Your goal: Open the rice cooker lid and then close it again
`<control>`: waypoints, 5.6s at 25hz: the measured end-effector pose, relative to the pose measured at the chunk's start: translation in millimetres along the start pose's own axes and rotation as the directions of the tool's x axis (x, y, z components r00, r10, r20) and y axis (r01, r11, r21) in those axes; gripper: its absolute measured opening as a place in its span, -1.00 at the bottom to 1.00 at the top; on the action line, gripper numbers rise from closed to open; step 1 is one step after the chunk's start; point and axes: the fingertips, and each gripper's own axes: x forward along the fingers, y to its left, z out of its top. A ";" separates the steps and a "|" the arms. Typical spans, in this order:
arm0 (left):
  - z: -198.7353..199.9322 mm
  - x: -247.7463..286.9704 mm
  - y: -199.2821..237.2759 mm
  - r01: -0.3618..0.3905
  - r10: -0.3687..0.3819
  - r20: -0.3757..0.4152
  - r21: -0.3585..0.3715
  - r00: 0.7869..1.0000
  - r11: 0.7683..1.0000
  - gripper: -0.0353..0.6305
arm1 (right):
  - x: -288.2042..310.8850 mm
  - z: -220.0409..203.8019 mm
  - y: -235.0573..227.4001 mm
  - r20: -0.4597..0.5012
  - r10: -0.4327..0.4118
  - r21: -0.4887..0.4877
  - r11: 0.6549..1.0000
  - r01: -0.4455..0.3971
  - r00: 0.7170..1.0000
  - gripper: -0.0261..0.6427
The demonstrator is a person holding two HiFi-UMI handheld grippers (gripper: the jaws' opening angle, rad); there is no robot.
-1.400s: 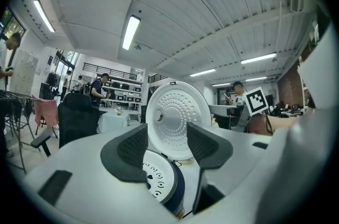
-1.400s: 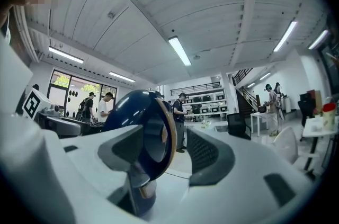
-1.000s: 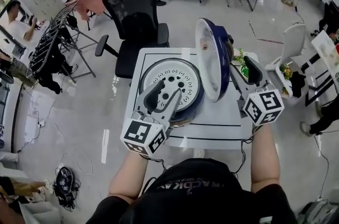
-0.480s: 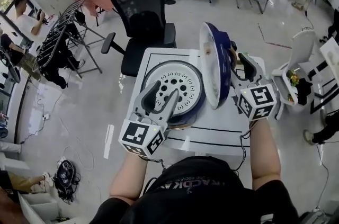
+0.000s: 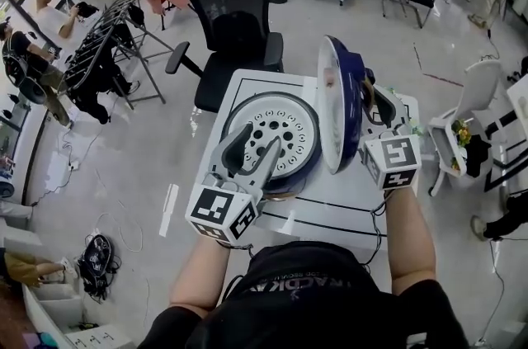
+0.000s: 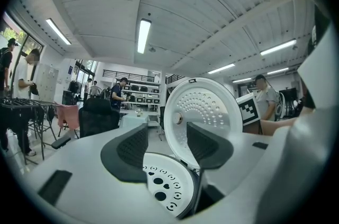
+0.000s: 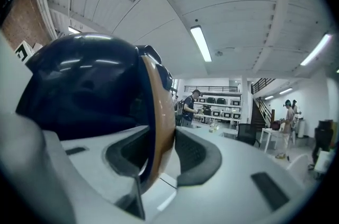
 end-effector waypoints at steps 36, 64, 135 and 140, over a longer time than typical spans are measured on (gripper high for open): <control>11.6 -30.0 89.4 0.010 -0.007 0.055 -0.060 0.998 0.998 -0.88 | 41.4 30.7 109.1 -0.087 -0.028 -0.415 0.910 -0.011 0.996 -0.56; -15.4 -2.1 110.2 0.223 -0.219 -0.087 0.038 0.972 0.974 -0.88 | 72.3 -11.8 209.4 -0.294 -0.087 -0.713 0.683 -0.158 0.952 -0.48; -44.4 -82.9 -15.1 0.298 -0.293 -0.125 0.031 0.948 0.954 -0.88 | -124.8 17.8 197.6 0.064 0.041 0.204 0.978 -0.053 0.997 -0.92; -56.4 -114.5 -56.2 0.253 -0.248 -0.124 0.024 0.961 0.967 -0.88 | -164.3 14.6 202.0 0.081 0.097 0.200 0.973 -0.112 0.992 -0.92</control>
